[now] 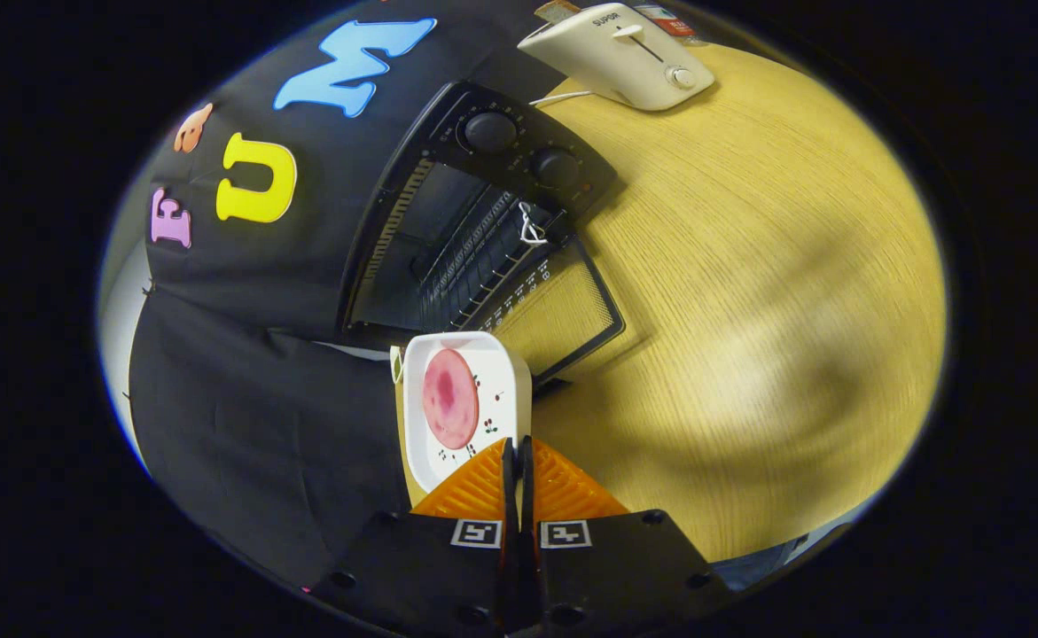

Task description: Open the toaster oven, put the food inside, and close the toaster oven door.

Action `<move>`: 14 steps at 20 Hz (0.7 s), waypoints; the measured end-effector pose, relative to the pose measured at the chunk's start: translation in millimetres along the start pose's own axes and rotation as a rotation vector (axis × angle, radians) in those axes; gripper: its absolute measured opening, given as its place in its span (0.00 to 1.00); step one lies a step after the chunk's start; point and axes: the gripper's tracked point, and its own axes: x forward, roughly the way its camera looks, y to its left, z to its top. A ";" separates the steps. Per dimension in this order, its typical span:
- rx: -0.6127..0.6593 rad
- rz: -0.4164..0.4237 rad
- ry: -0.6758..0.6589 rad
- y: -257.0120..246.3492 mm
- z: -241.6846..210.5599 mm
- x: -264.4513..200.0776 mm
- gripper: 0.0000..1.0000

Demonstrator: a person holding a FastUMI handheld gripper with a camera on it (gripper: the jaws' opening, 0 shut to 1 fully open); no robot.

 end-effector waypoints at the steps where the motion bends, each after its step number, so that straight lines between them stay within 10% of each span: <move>1: 0.014 0.001 -0.029 3.9 4.7 5.1 0.02; 14: 0.239 0.003 -0.299 57.8 48.5 74.5 0.02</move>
